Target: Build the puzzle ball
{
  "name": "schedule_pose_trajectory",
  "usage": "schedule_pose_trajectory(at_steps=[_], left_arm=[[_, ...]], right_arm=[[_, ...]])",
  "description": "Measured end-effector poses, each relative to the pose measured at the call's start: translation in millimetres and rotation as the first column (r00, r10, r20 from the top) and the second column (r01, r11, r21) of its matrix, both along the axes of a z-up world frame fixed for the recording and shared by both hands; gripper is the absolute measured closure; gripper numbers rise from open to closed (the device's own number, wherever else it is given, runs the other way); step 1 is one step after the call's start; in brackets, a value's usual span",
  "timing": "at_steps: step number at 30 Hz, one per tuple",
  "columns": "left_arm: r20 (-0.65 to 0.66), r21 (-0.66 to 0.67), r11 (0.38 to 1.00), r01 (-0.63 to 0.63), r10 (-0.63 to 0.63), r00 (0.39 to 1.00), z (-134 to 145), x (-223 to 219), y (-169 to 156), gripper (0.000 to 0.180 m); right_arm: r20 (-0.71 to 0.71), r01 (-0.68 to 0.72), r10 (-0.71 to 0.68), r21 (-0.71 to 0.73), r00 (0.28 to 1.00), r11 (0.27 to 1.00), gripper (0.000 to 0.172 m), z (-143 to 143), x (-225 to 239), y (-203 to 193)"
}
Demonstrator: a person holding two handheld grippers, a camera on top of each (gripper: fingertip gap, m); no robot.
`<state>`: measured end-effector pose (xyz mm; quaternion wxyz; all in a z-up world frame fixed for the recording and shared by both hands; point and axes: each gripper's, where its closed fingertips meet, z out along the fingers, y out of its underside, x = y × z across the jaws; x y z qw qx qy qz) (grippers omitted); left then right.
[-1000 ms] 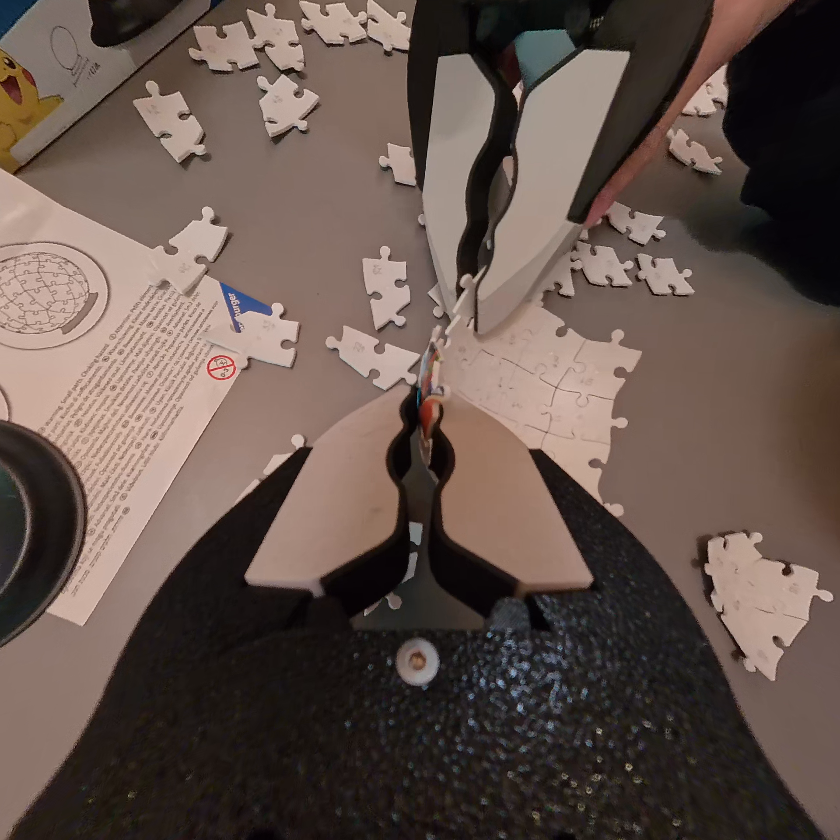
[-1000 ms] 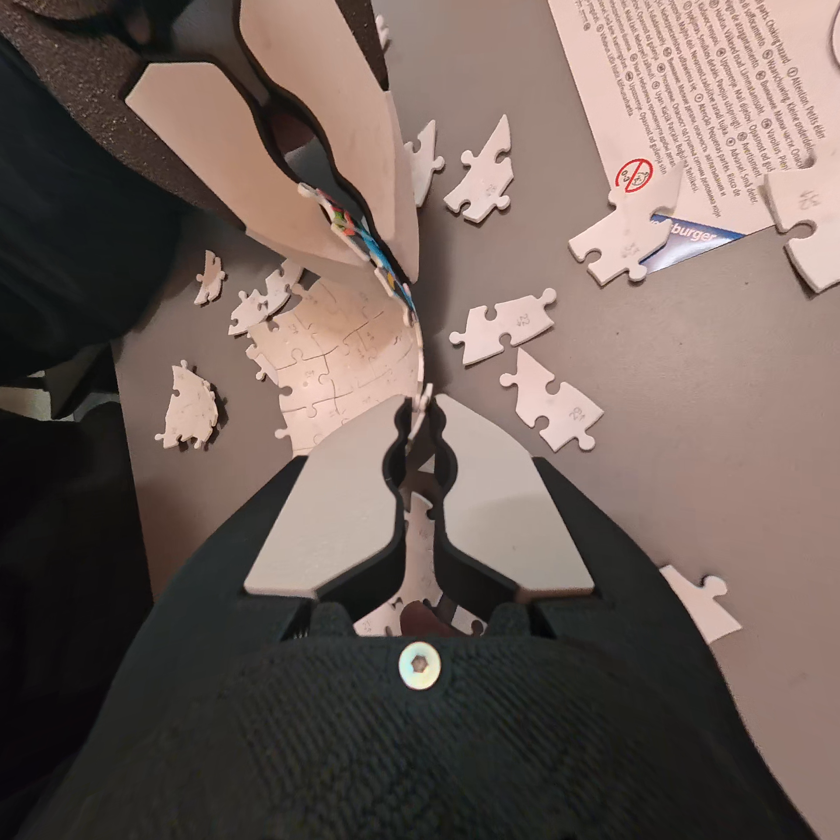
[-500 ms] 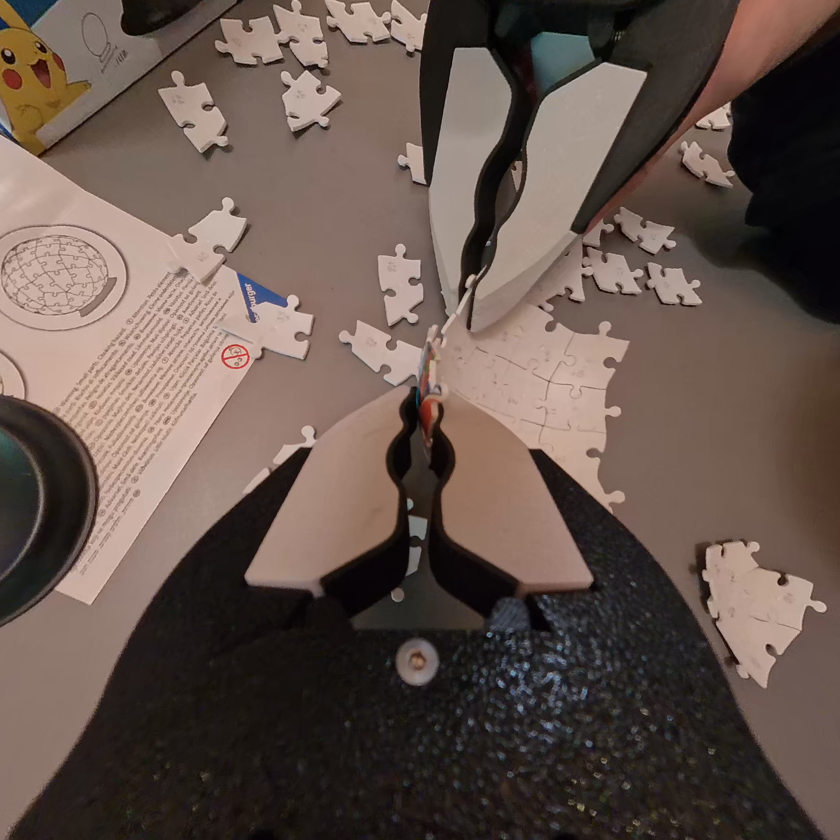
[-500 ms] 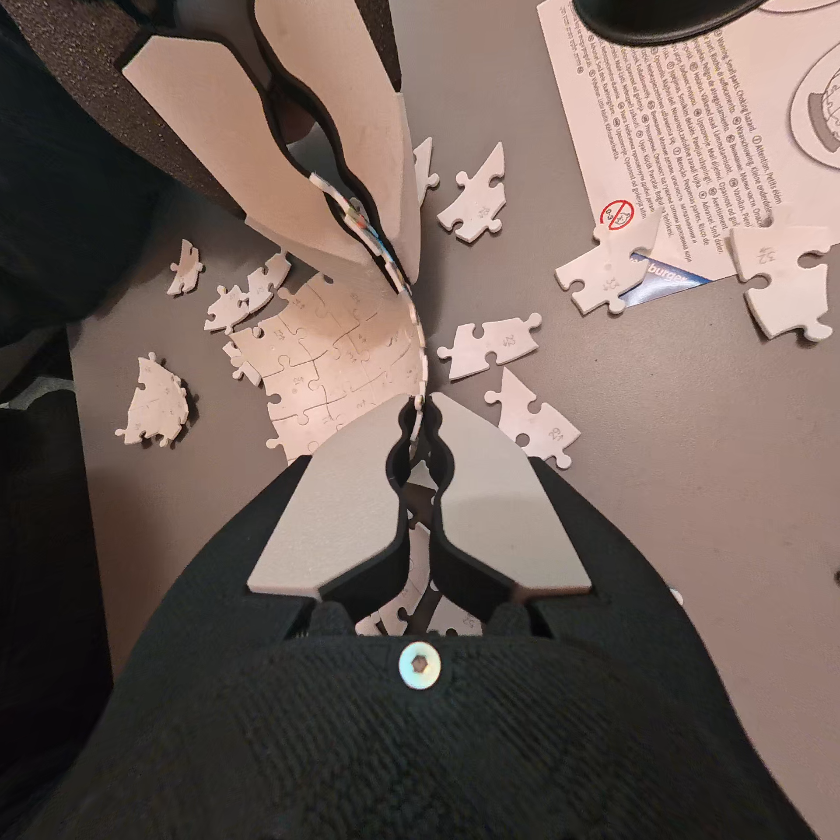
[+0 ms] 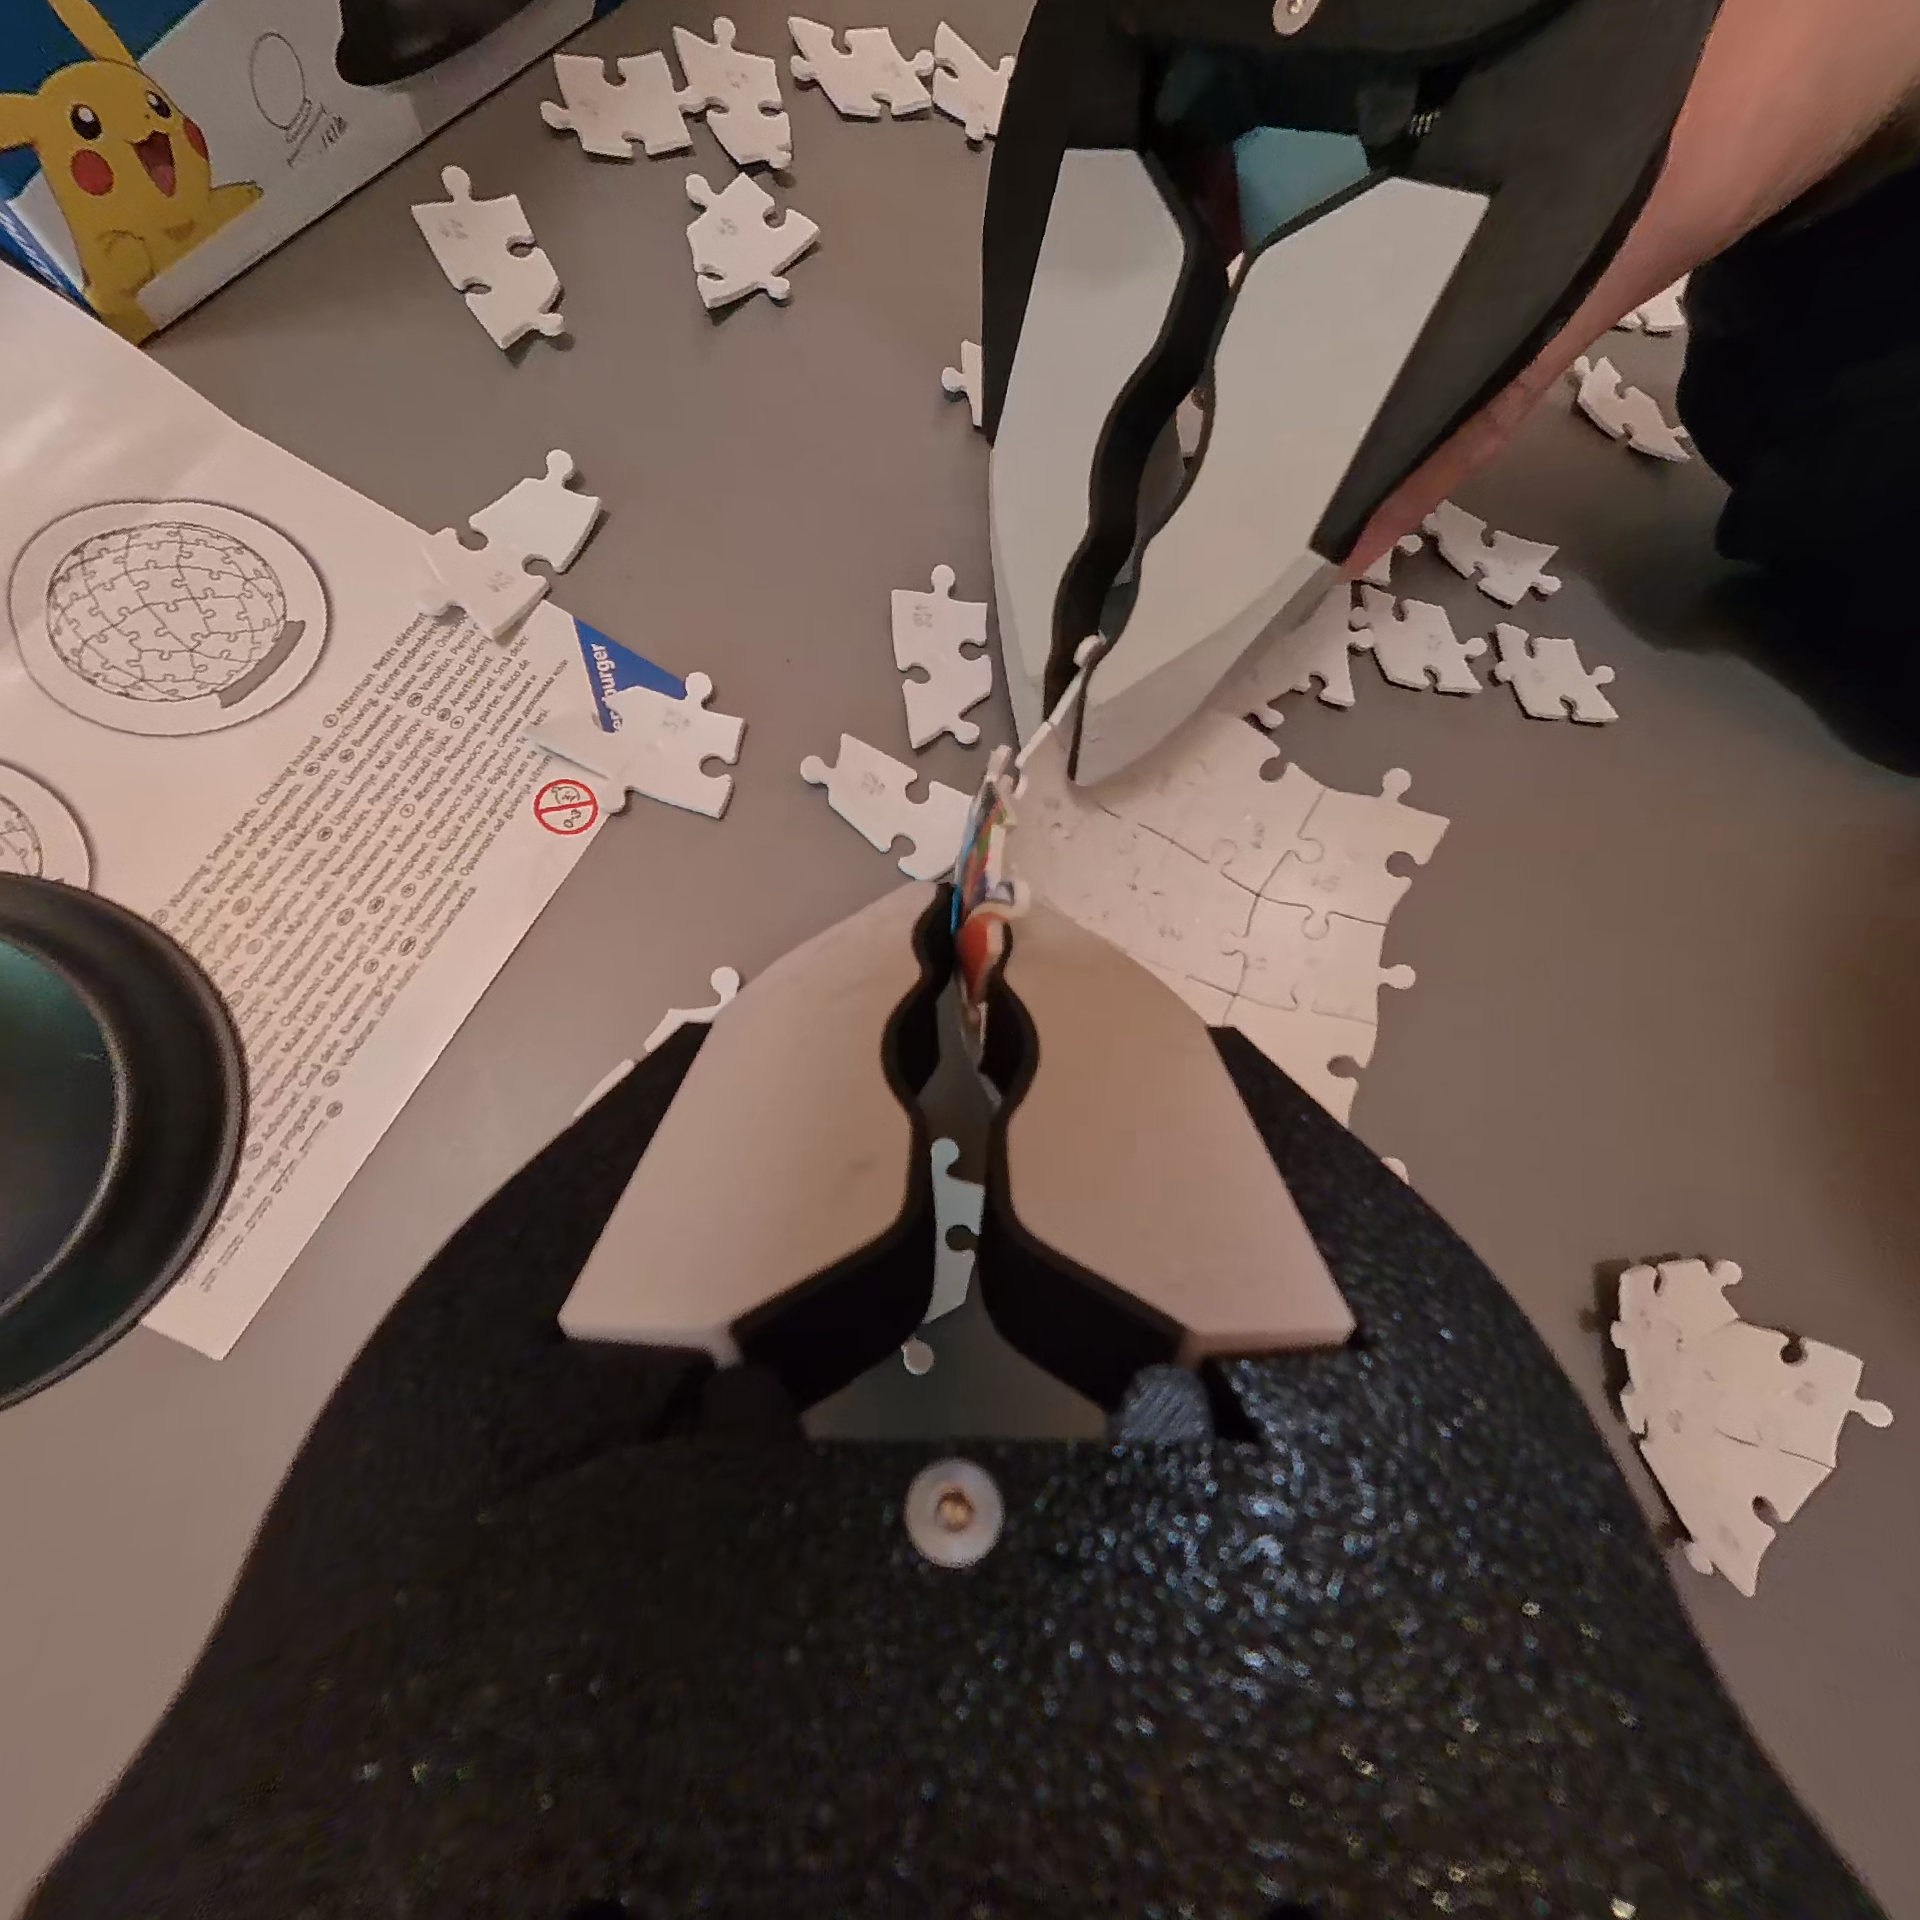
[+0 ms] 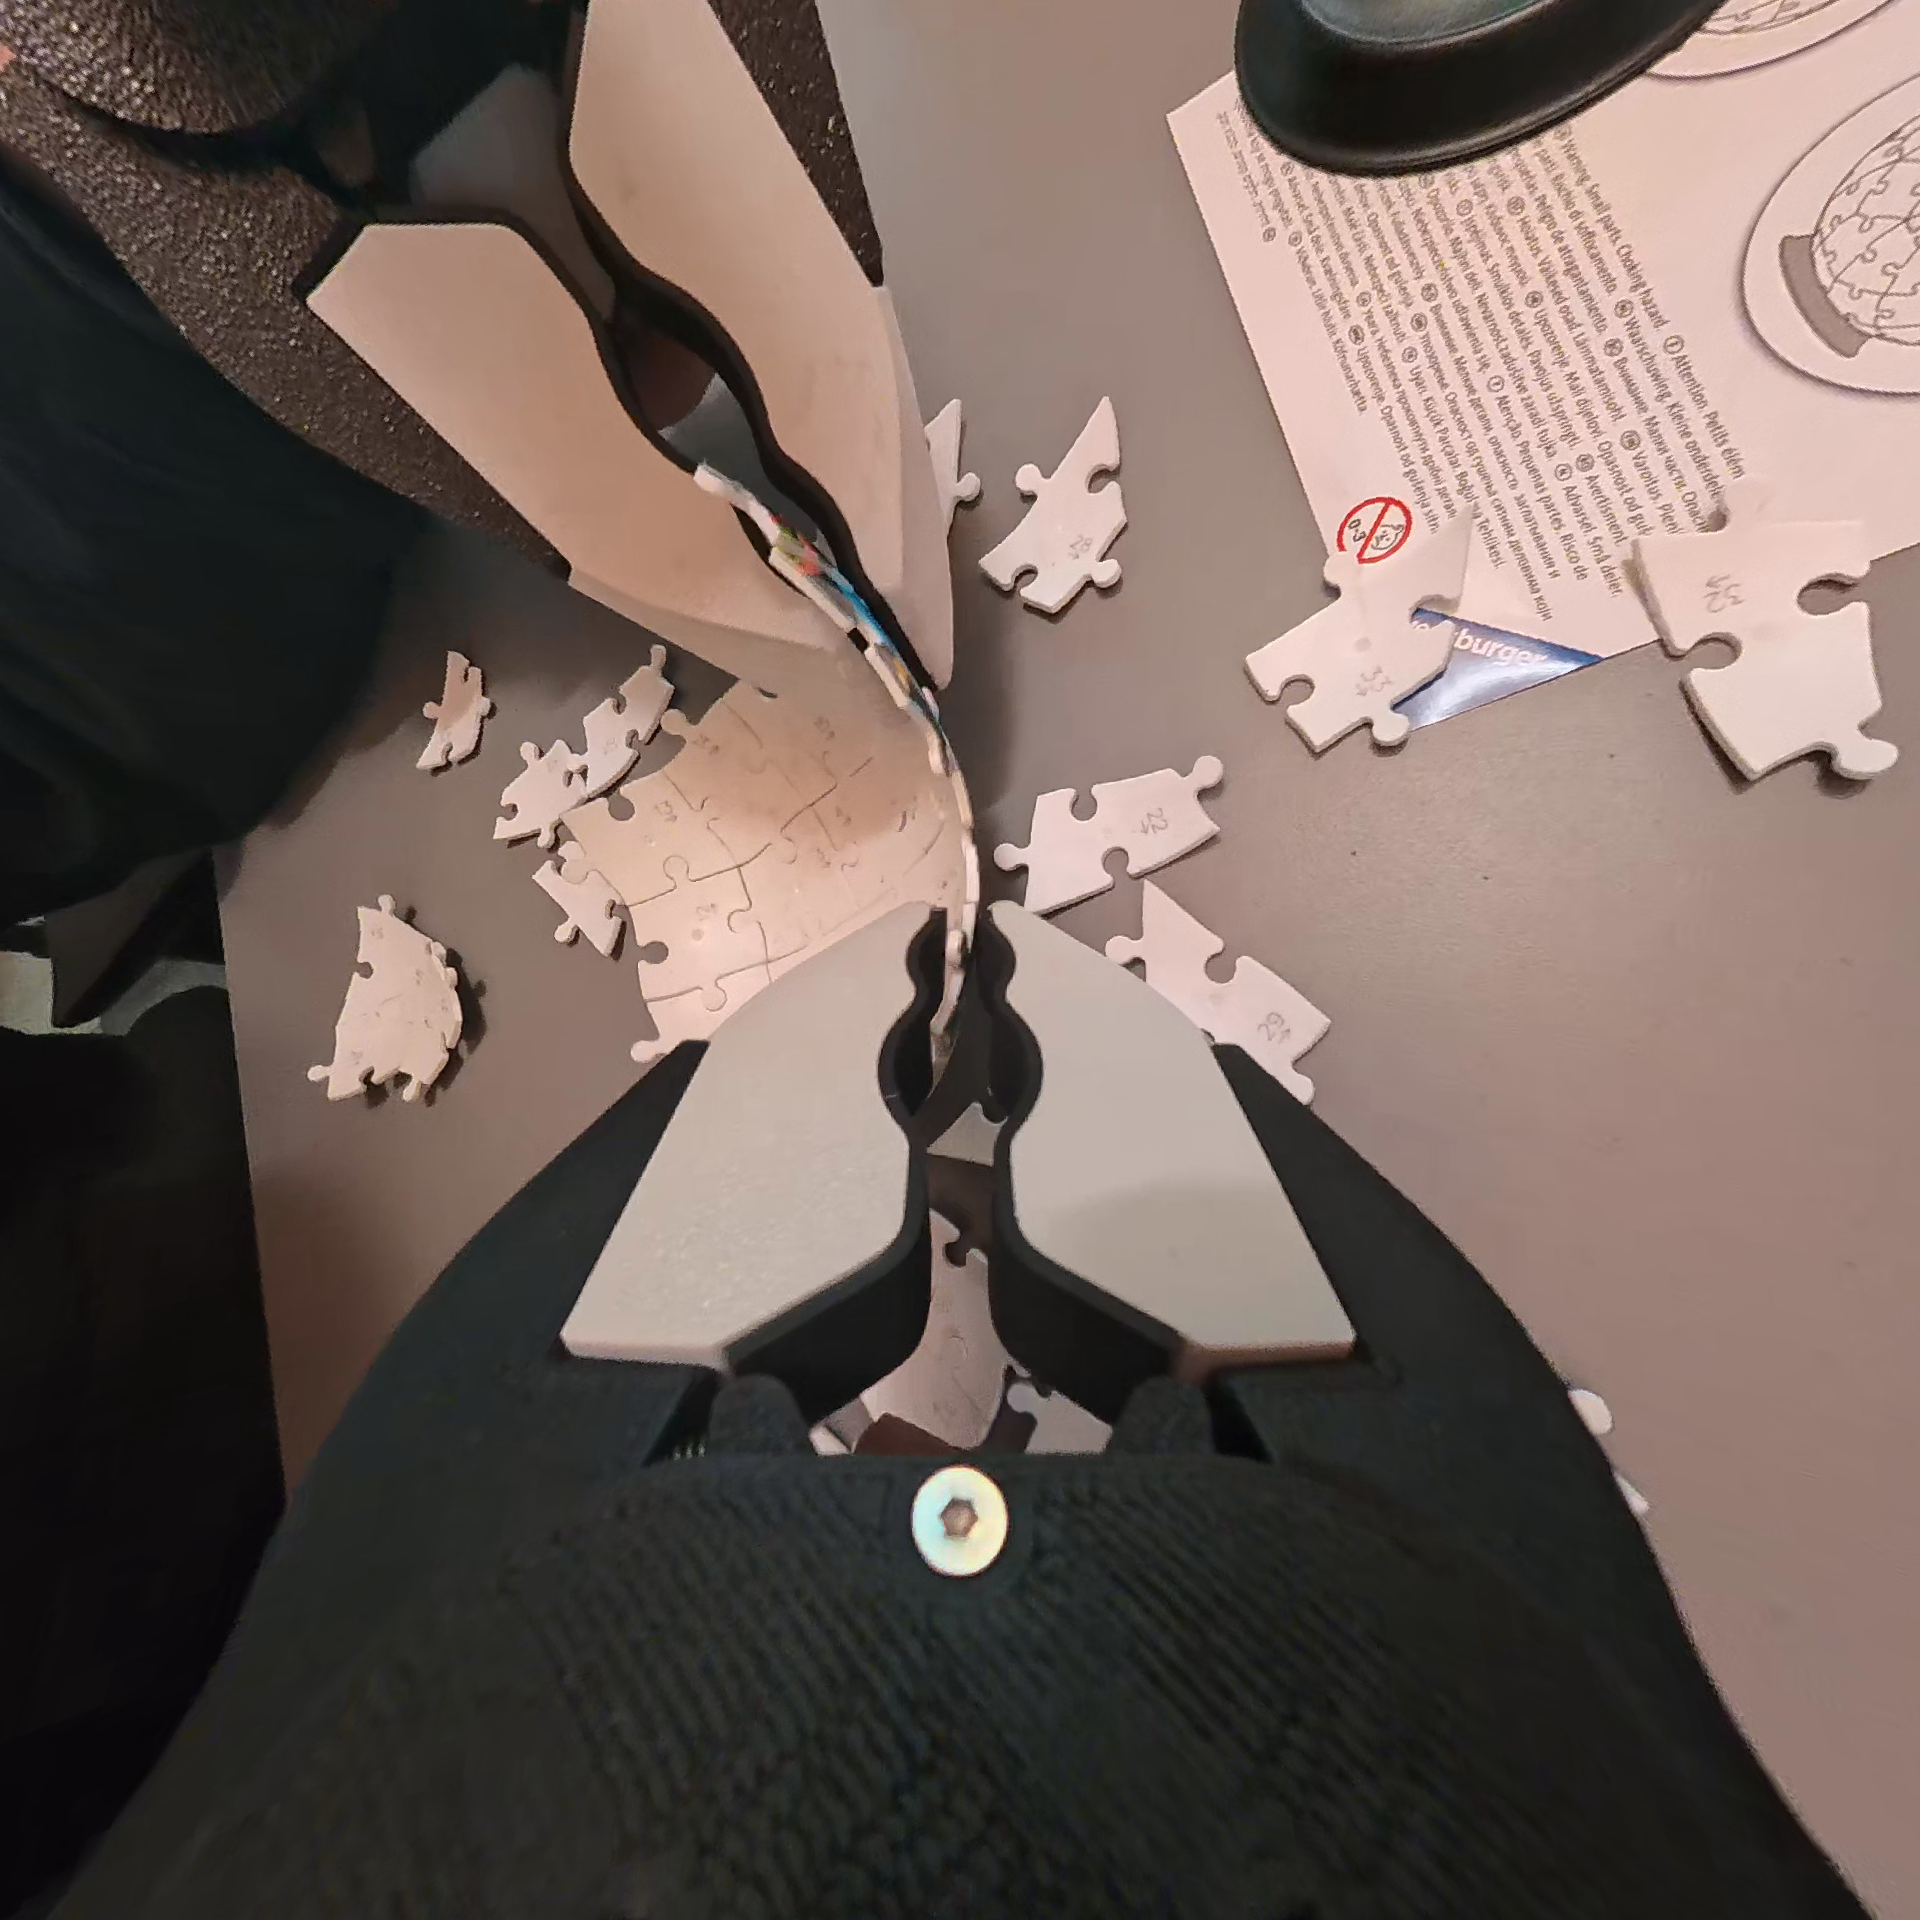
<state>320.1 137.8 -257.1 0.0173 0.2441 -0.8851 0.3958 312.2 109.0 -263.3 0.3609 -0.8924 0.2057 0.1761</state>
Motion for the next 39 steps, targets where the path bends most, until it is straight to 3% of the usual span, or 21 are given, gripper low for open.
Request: schedule_pose_trajectory(at_steps=[6,8,11,16,20,29,39], left_arm=[[-0.001,0.013,1.0,-0.006,0.006,1.0,-2,1,2,0.179],[-0.003,-0.003,1.0,-0.005,0.005,1.0,0,0,0,0.179],[0.003,-0.001,1.0,-0.001,0.001,1.0,0,0,-1,0.179],[0.013,-0.004,1.0,0.001,-0.001,1.0,1,0,-1,0.179],[0.042,-0.013,1.0,0.01,-0.009,0.999,5,1,-2,0.179],[0.07,-0.026,1.0,-0.013,0.014,0.997,9,5,-3,0.179],[0.092,-0.016,0.999,-0.03,0.032,0.995,8,9,-1,0.178]], right_arm=[[0.011,0.019,-0.019,-0.015,1.0,1.0,0.169,-3,2,2],[-0.012,0.008,-0.008,-0.002,1.0,1.0,0.153,-3,-2,4],[-0.019,0.005,-0.005,-0.008,1.0,1.0,0.167,-7,-2,4],[-0.065,-0.022,0.021,-0.012,0.998,1.0,0.155,-9,-11,4],[-0.085,-0.001,0.001,-0.002,0.996,1.0,0.166,-12,-9,5],[-0.055,0.037,-0.034,0.043,0.998,0.998,0.168,-7,2,7],[0.02,0.032,-0.032,-0.024,0.999,0.999,0.168,-7,5,7]])
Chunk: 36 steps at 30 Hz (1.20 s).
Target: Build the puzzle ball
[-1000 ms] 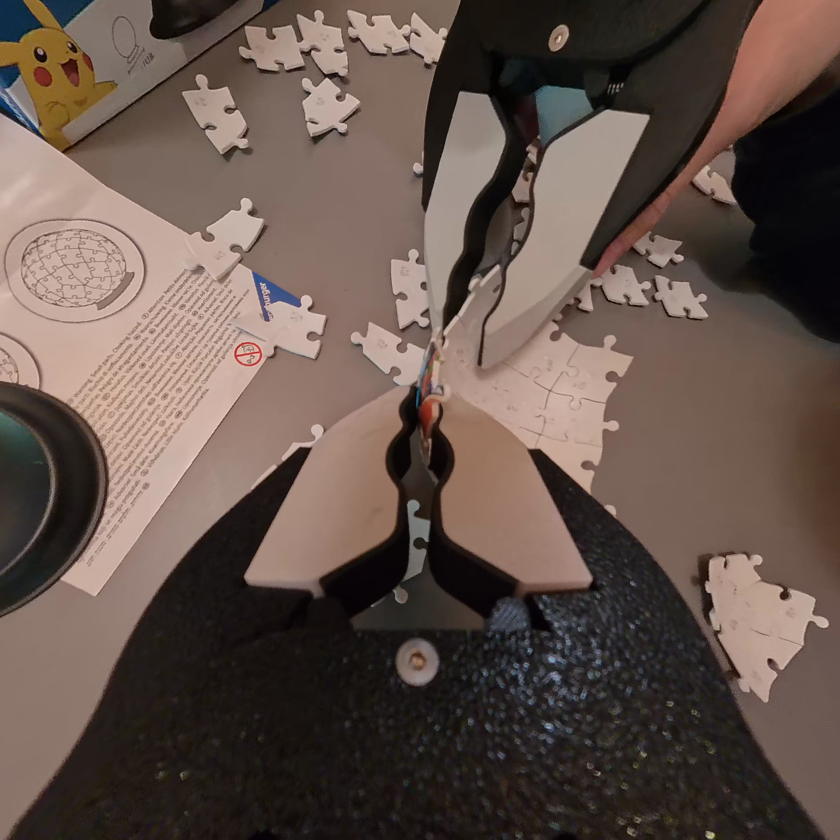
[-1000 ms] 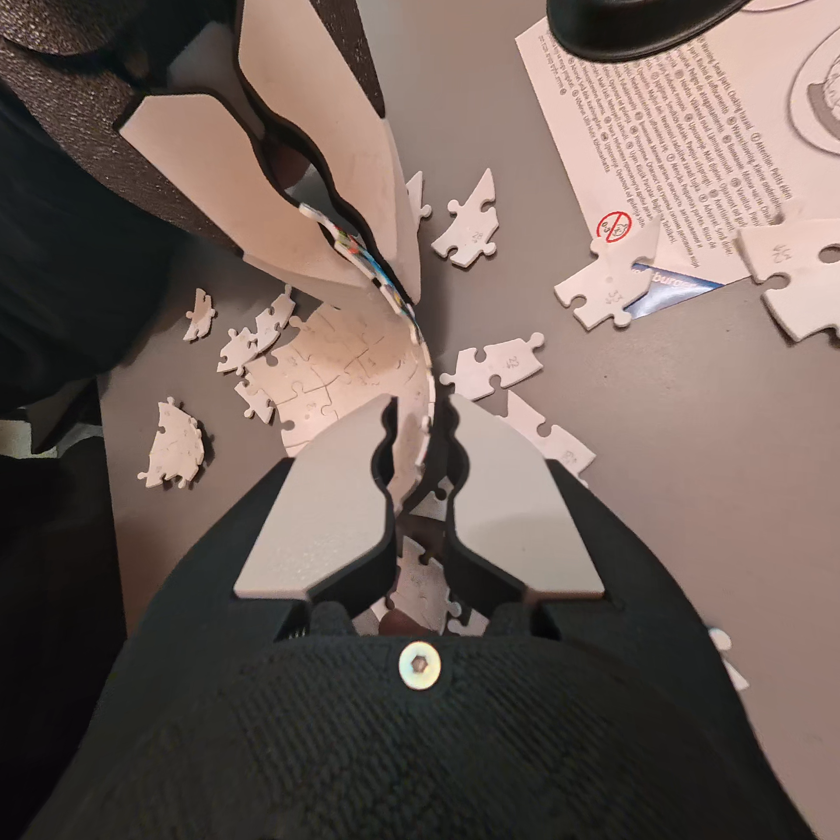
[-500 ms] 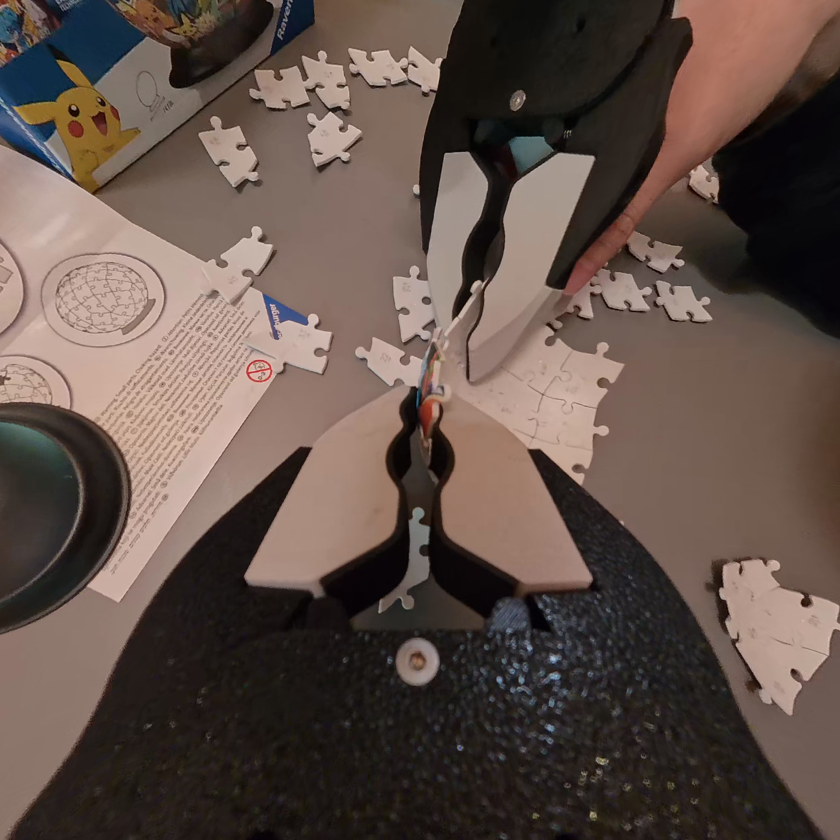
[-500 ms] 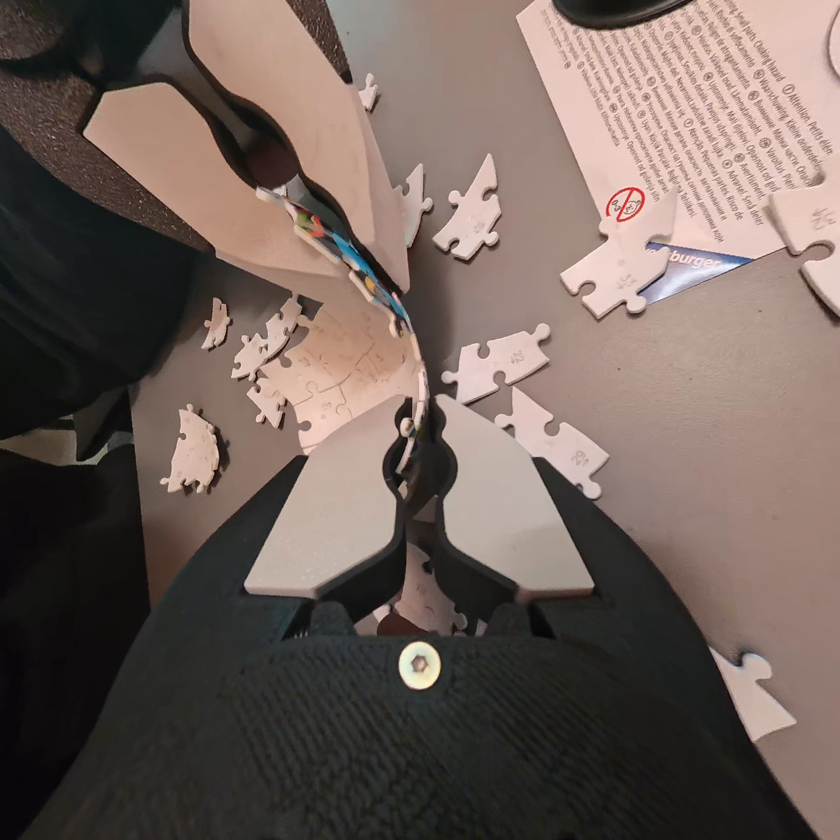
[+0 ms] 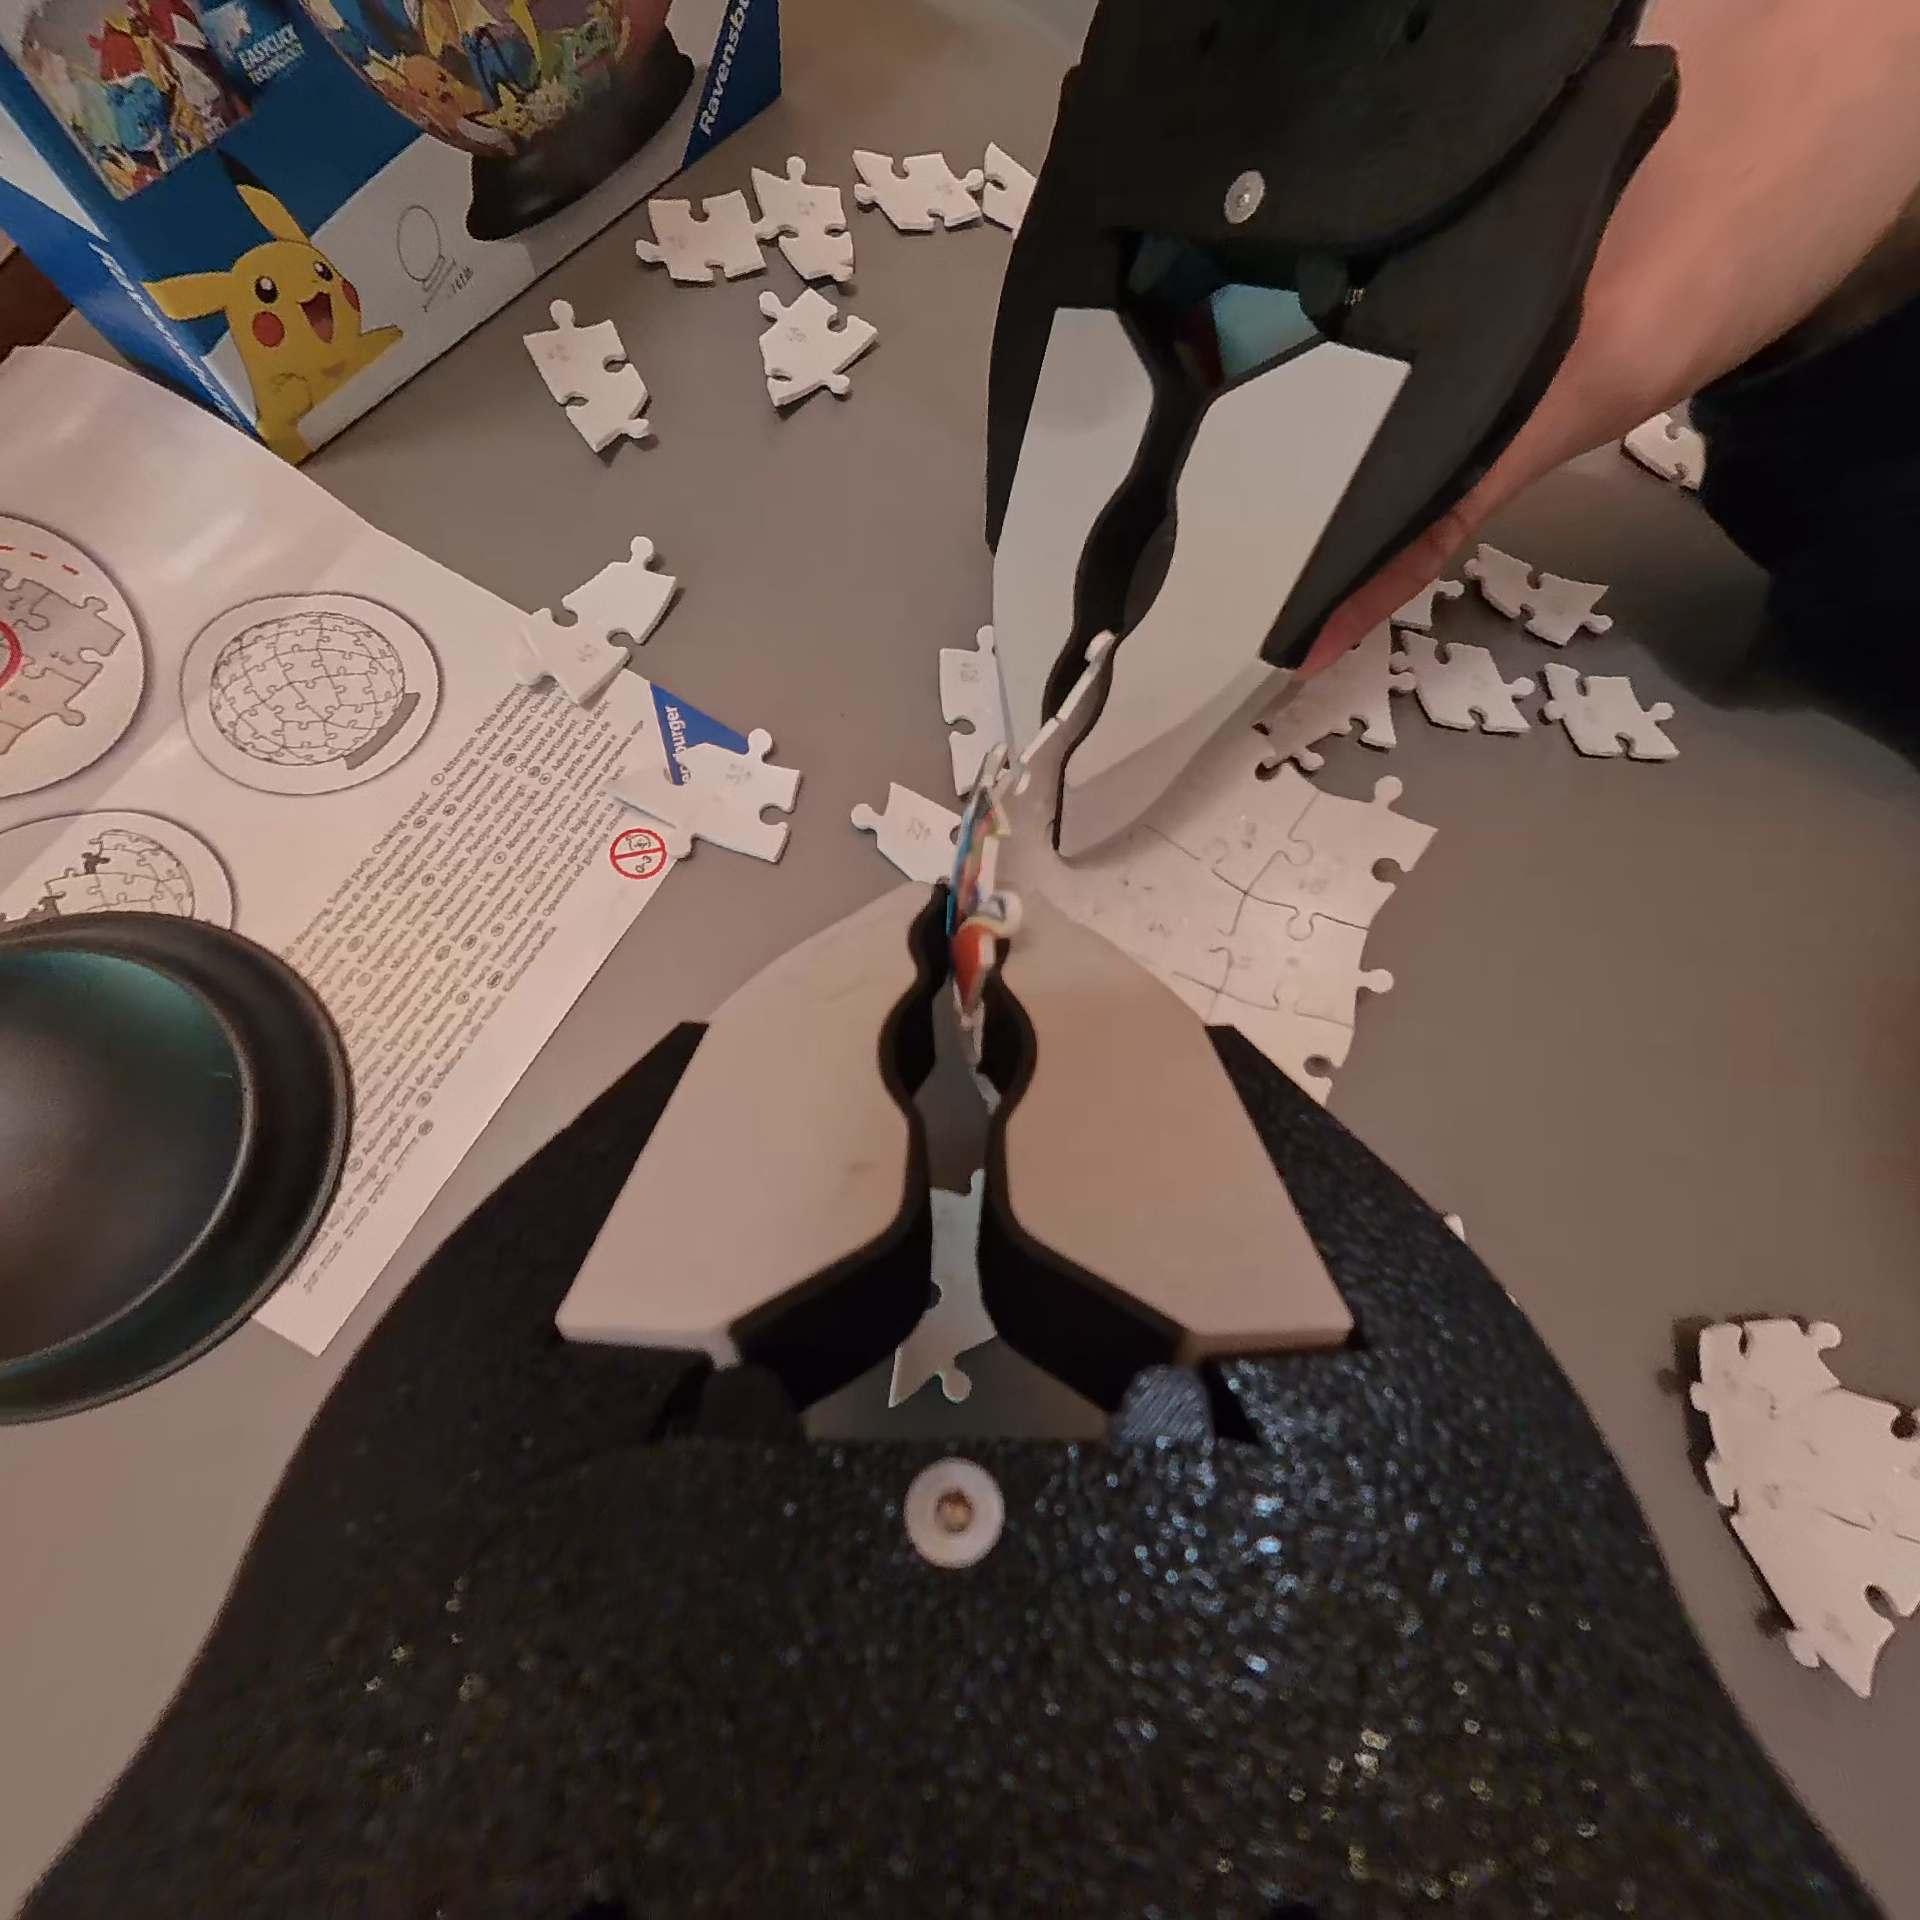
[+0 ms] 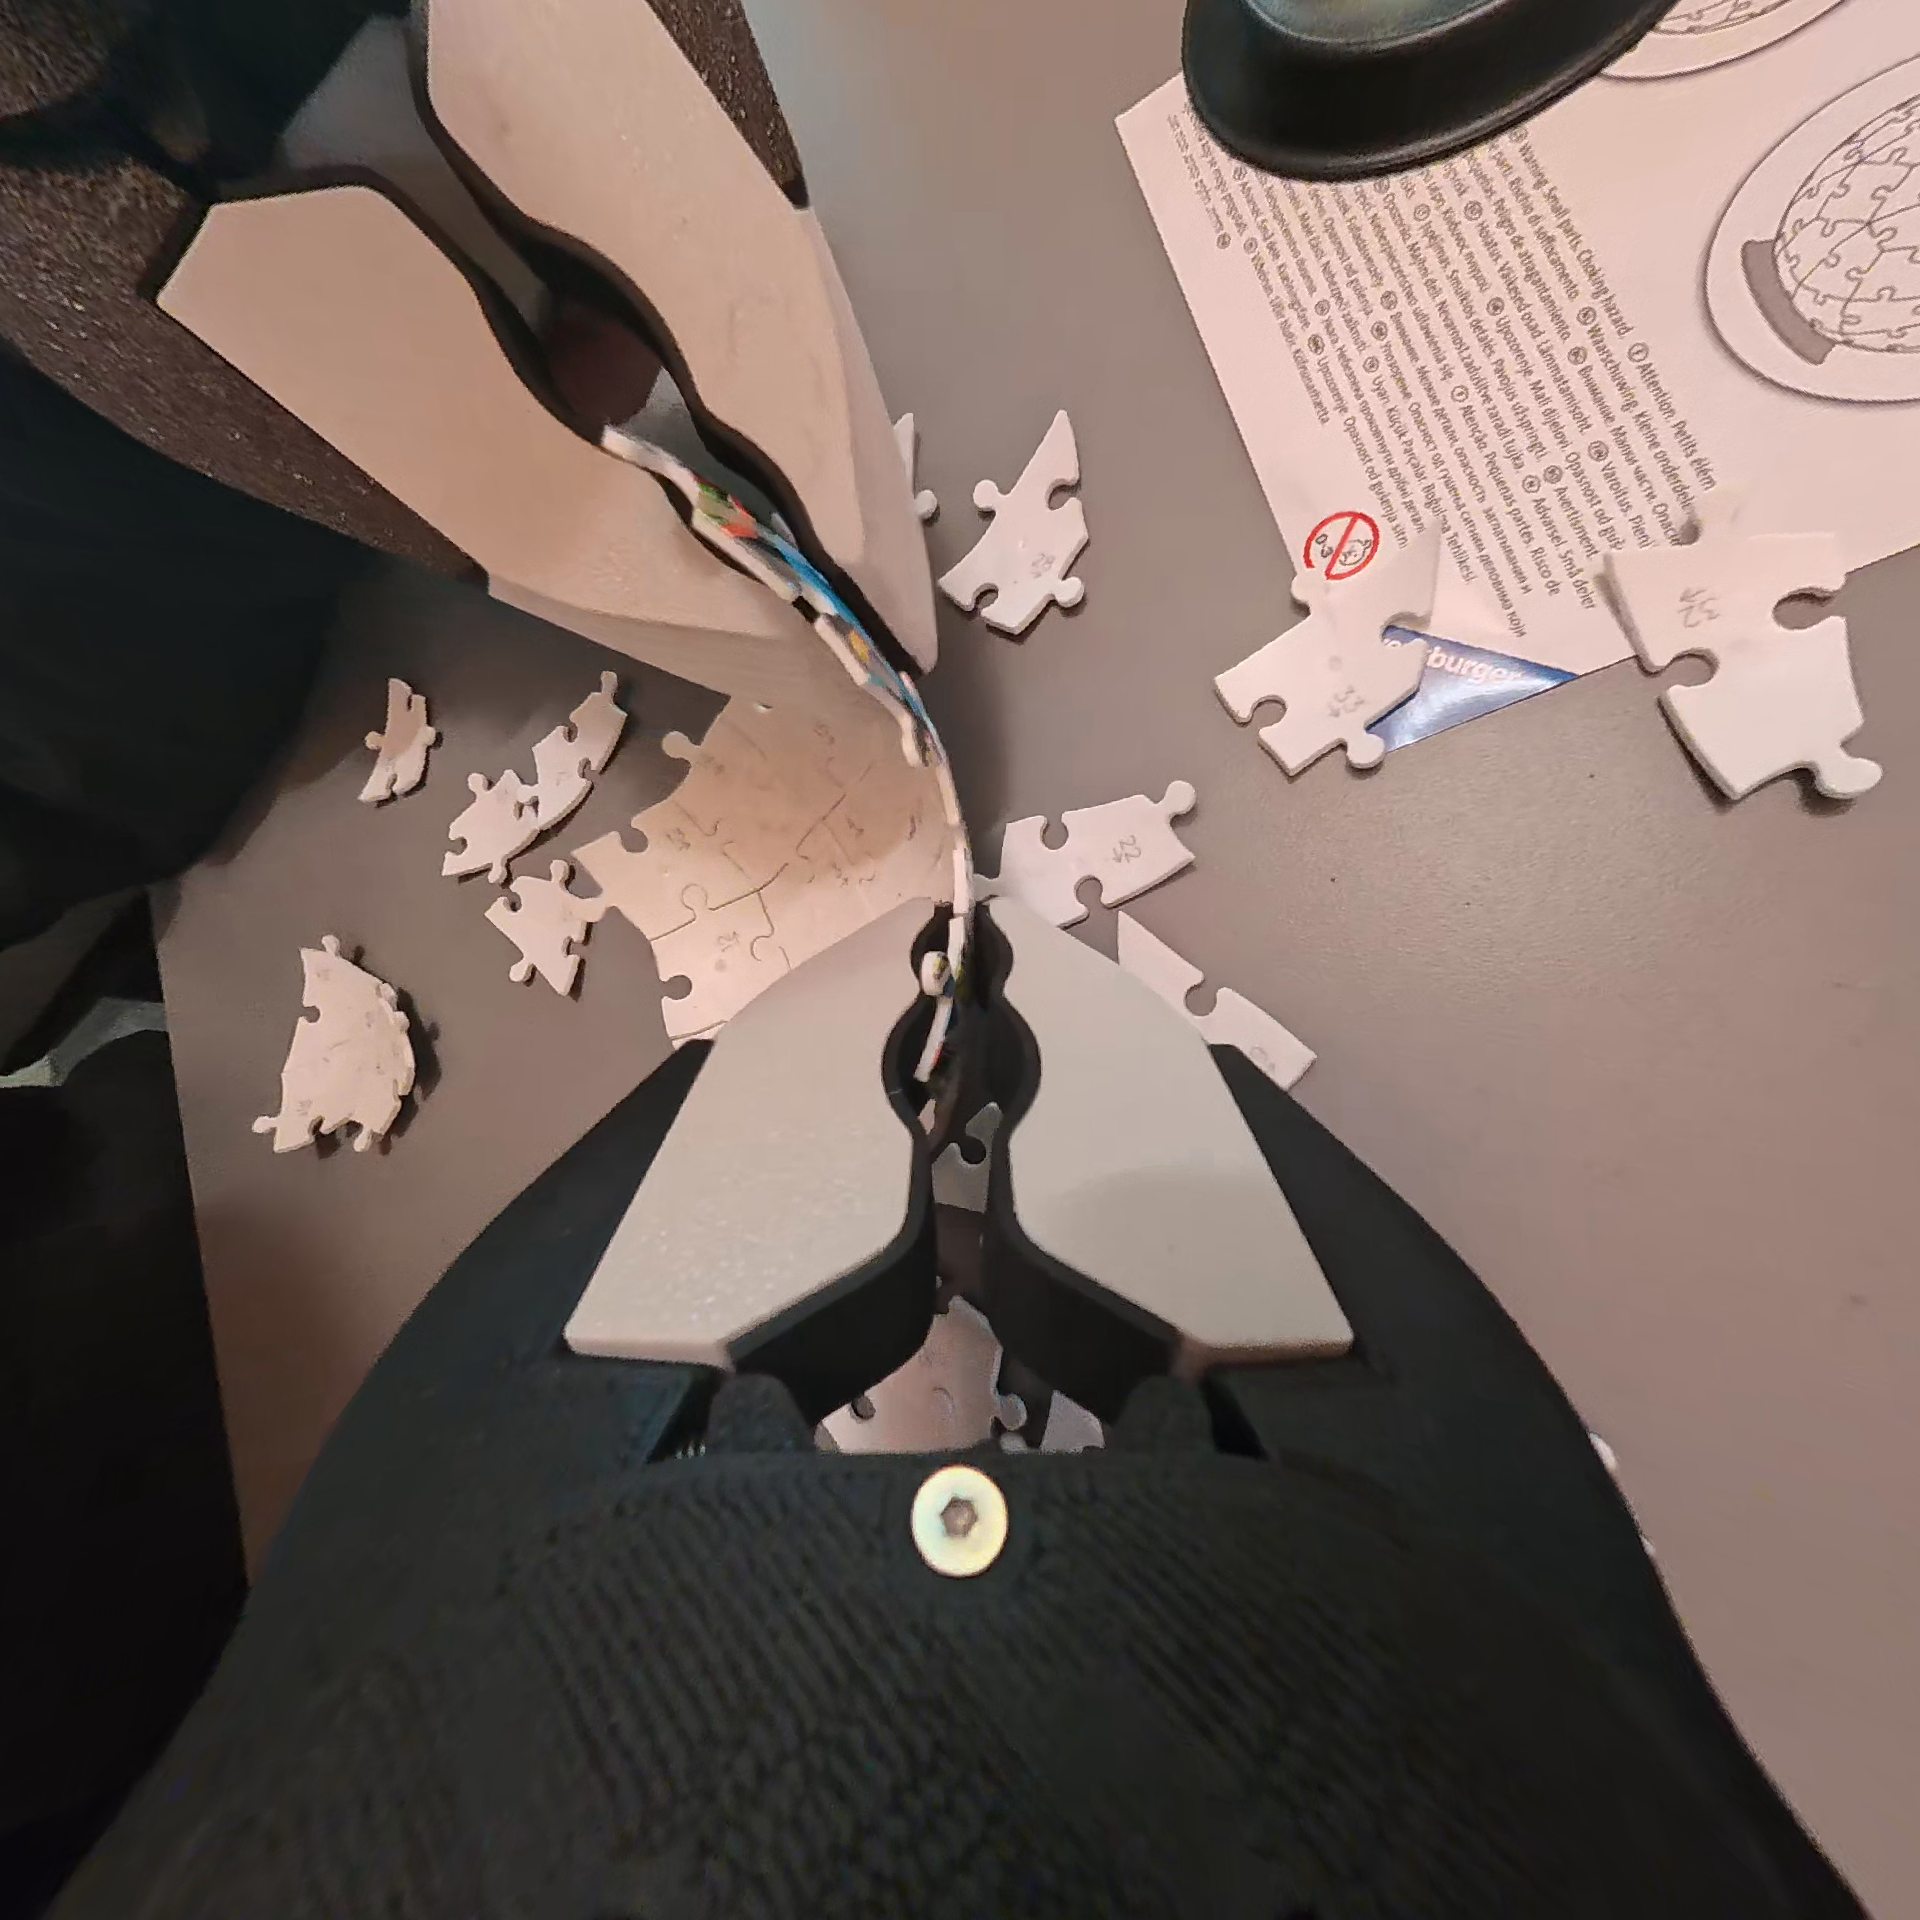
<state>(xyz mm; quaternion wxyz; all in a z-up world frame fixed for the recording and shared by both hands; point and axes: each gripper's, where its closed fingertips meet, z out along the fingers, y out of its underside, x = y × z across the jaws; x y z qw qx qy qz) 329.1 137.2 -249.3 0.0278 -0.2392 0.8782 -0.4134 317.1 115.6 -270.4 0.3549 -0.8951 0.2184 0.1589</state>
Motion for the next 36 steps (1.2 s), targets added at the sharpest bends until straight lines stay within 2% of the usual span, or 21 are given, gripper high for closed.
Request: schedule_pose_trajectory(at_steps=[5,14,22,27,36], left_arm=[[0.012,0.004,1.0,-0.031,0.031,0.999,1,5,3,0.172],[0.068,0.023,1.0,-0.012,0.01,0.998,4,6,3,0.16],[0.08,0.03,0.999,0.021,-0.023,0.997,13,0,8,0.163],[0.071,0.004,1.0,0.029,-0.029,0.997,14,-1,5,0.178],[-0.05,-0.066,0.997,-0.045,0.042,0.998,14,3,5,0.177]], right_arm=[[0.056,0.027,-0.024,-0.043,0.998,0.999,0.168,3,4,-1],[0.133,0.019,-0.001,-0.139,0.991,0.99,0.168,8,1,-3],[0.152,0.022,0.007,-0.188,0.988,0.982,0.168,9,0,-7],[0.2,0.011,0.032,-0.211,0.979,0.977,0.168,10,1,-8],[0.244,0.007,0.048,-0.222,0.969,0.975,0.168,11,4,-8]])
